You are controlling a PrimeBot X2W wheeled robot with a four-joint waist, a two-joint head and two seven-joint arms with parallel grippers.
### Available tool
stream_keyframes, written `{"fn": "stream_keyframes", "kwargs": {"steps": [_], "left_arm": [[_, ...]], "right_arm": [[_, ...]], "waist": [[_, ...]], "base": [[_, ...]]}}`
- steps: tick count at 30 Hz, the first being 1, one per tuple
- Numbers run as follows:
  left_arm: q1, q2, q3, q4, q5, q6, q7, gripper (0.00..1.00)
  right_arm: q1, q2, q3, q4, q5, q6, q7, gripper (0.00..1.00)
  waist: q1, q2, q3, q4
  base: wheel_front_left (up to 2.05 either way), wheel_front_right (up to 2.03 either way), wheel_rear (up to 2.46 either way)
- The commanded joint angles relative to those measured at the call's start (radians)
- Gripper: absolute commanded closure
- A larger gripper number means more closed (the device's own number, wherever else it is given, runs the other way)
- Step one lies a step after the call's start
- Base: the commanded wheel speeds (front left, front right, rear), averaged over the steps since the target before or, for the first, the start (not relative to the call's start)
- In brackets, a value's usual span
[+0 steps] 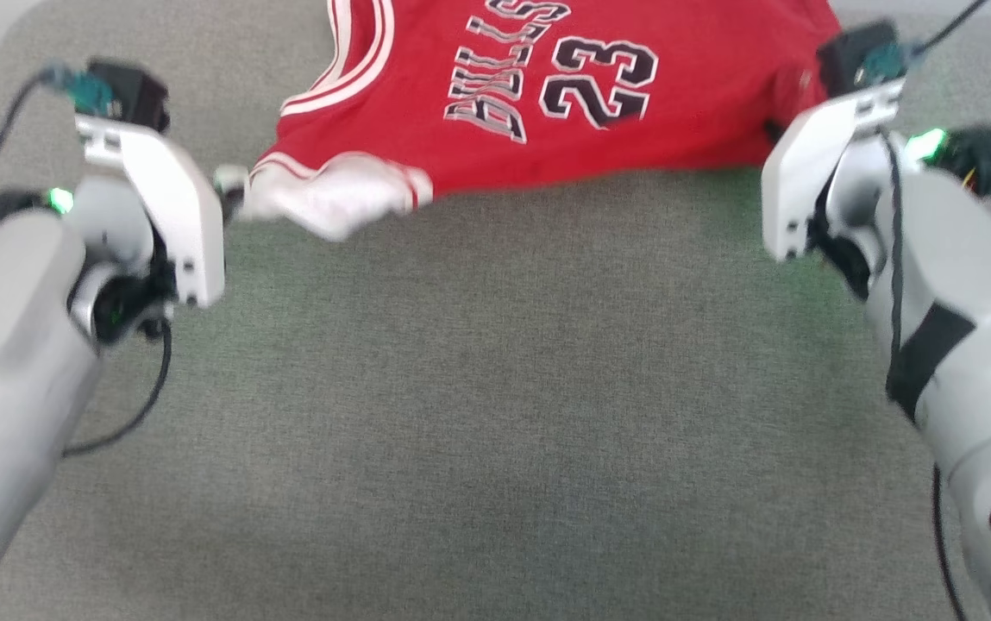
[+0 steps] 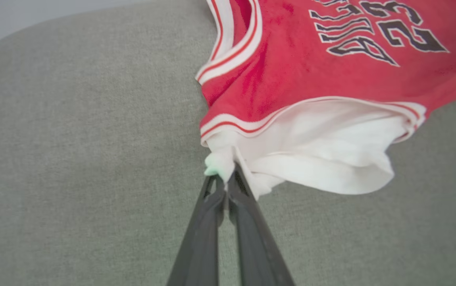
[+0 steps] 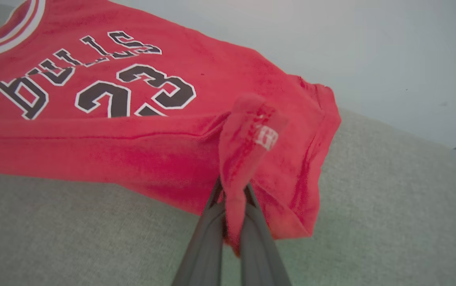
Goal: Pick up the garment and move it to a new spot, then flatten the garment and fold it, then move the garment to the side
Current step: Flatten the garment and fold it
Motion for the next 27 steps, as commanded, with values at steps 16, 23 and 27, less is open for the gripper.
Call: {"fn": "stream_keyframes", "kwargs": {"steps": [16,23,27], "left_arm": [[0.544,0.35,0.011,-0.809,-0.156,0.414,0.158,1.0],[0.672,0.419,-0.002,-0.965,-0.2,0.512,0.169,1.0],[0.729,0.45,-0.012,-1.034,-0.219,0.549,0.18,1.0]], "right_arm": [[0.616,-0.34,0.152,-0.78,0.36,-0.001,0.369,1.0],[0.851,-0.372,0.061,-1.023,0.374,-0.001,0.519,1.0],[0.981,-0.372,-0.004,-1.161,0.365,-0.001,0.601,1.0]], "waist": [[0.0,0.0,-0.048,-0.019],[0.0,0.0,-0.055,-0.032],[0.0,0.0,-0.056,-0.038]], "base": [[0.0,0.0,0.0],[0.0,0.0,0.0],[0.0,0.0,0.0]]}}
